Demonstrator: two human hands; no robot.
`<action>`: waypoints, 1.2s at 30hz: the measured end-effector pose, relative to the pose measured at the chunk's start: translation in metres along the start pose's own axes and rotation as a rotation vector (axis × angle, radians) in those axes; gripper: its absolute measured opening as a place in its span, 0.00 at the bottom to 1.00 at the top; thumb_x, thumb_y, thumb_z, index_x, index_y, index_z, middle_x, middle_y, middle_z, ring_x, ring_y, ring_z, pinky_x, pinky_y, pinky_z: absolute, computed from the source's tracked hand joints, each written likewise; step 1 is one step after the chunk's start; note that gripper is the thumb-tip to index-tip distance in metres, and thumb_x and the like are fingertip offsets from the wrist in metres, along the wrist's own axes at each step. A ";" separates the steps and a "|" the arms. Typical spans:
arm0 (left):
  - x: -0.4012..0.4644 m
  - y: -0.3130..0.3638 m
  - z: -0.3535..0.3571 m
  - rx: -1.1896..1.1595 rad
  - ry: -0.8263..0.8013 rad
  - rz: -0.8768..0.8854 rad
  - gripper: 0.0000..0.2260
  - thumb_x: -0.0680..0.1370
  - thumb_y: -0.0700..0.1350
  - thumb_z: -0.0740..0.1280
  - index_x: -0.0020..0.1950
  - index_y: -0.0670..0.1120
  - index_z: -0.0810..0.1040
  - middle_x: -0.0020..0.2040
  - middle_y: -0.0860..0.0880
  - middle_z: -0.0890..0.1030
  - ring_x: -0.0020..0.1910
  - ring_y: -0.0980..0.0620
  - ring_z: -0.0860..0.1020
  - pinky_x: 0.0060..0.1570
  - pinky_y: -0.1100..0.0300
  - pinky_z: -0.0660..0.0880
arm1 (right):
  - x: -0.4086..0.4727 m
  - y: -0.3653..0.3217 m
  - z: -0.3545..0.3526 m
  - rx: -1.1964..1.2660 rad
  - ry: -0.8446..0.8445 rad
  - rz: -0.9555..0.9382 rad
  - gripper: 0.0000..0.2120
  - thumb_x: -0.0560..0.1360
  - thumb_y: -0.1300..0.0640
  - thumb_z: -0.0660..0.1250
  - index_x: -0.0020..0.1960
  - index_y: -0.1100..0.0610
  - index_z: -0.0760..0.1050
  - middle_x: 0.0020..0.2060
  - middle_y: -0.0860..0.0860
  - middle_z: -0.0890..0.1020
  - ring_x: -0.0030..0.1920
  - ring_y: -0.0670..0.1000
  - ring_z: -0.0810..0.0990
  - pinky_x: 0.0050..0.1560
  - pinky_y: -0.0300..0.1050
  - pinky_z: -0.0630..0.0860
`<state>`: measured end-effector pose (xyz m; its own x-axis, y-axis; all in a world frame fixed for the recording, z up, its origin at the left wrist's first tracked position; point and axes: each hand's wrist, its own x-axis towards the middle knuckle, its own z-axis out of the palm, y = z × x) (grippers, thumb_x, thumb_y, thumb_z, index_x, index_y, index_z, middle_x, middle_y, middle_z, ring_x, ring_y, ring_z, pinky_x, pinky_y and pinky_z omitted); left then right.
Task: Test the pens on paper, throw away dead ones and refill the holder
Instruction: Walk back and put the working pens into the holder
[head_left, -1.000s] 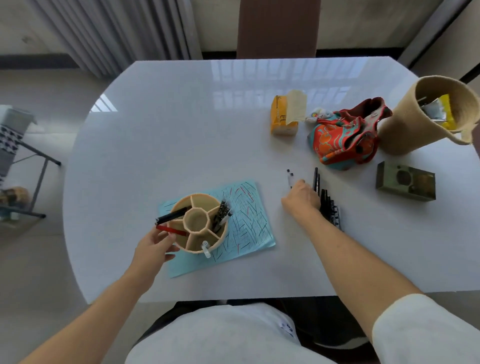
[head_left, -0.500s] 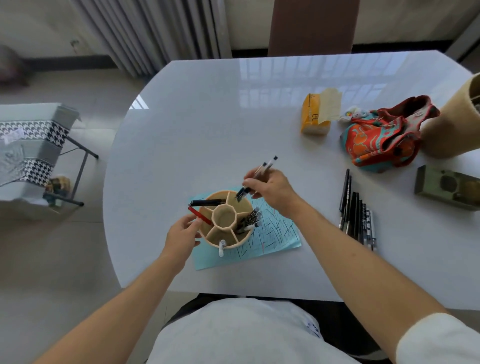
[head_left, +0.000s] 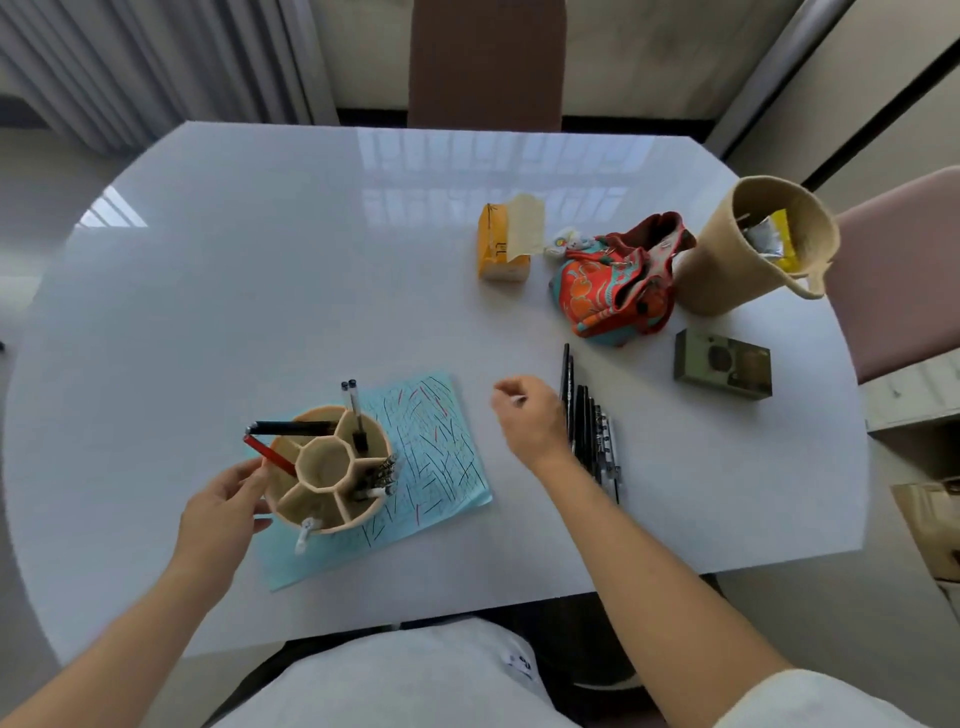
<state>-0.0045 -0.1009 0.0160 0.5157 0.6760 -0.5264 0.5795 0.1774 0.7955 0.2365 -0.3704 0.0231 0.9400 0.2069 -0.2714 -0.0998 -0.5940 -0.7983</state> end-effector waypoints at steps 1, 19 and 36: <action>0.001 0.000 0.000 0.003 -0.001 0.000 0.07 0.82 0.51 0.65 0.56 0.53 0.82 0.46 0.45 0.85 0.44 0.44 0.82 0.43 0.51 0.79 | 0.007 0.010 -0.013 -0.085 0.122 0.001 0.09 0.76 0.60 0.69 0.55 0.60 0.83 0.51 0.56 0.85 0.48 0.55 0.83 0.56 0.53 0.79; -0.004 0.011 0.001 0.079 -0.014 -0.025 0.09 0.82 0.53 0.63 0.53 0.53 0.81 0.45 0.46 0.85 0.47 0.42 0.82 0.41 0.53 0.78 | 0.050 0.034 -0.022 -0.793 -0.011 0.098 0.13 0.75 0.55 0.65 0.57 0.58 0.79 0.55 0.58 0.83 0.55 0.61 0.82 0.50 0.49 0.77; -0.001 0.014 0.000 0.090 -0.054 -0.032 0.09 0.82 0.53 0.62 0.55 0.53 0.80 0.47 0.45 0.84 0.48 0.42 0.82 0.43 0.52 0.78 | 0.018 0.090 -0.083 -0.148 0.116 0.319 0.18 0.80 0.48 0.66 0.38 0.59 0.71 0.34 0.52 0.76 0.36 0.55 0.74 0.35 0.46 0.68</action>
<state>0.0031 -0.0991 0.0278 0.5279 0.6311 -0.5684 0.6492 0.1317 0.7491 0.2715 -0.4845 -0.0089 0.9008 -0.0914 -0.4245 -0.3534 -0.7224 -0.5943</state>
